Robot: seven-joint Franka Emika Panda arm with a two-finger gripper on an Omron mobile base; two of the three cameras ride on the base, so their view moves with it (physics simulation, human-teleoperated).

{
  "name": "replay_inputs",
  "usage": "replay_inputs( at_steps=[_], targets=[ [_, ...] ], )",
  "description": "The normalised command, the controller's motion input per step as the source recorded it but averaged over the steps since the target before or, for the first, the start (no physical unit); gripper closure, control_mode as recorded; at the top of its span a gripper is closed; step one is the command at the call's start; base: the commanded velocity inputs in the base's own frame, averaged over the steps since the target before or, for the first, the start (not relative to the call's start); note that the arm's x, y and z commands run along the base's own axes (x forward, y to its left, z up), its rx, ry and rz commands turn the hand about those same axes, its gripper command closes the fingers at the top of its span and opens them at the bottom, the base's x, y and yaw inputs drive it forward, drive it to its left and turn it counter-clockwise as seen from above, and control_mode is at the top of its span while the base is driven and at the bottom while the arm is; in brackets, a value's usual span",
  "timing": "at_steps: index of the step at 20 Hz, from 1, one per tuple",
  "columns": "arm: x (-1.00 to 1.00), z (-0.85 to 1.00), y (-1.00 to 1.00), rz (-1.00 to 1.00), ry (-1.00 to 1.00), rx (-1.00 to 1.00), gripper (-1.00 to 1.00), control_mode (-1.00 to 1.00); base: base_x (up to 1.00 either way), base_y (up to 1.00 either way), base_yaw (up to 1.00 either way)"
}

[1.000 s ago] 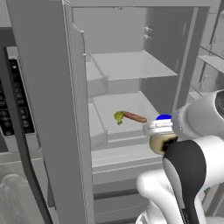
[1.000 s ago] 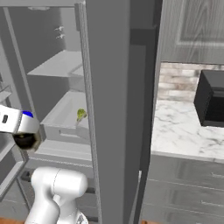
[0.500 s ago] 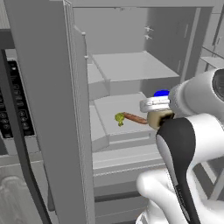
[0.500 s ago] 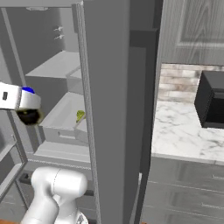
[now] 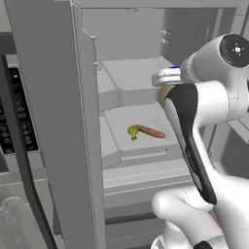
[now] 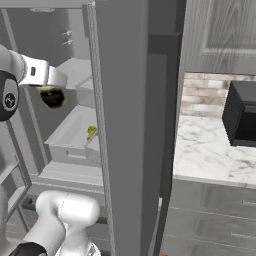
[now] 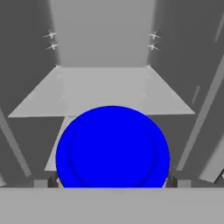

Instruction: Place the mustard and mayonnaise from the counter to the top shelf of the fridge. If the existing items in the fridge are on the top shelf, move them to other shelves.

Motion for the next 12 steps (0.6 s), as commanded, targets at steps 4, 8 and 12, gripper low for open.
replay_inputs(
  at_steps=[4, 8, 12],
  targets=[
    [1.0, 0.0, -0.33, 0.0, 0.0, 0.0, 1.0, -1.0, 0.0, 0.0, 0.0],
    [1.0, 0.0, -0.36, 0.0, 0.0, 0.0, 1.0, -1.0, 0.0, 0.0, 0.0],
    [1.0, 0.0, -0.25, 0.0, 0.0, 0.0, 1.0, -1.0, 0.0, 0.0, 0.0]
  ],
)
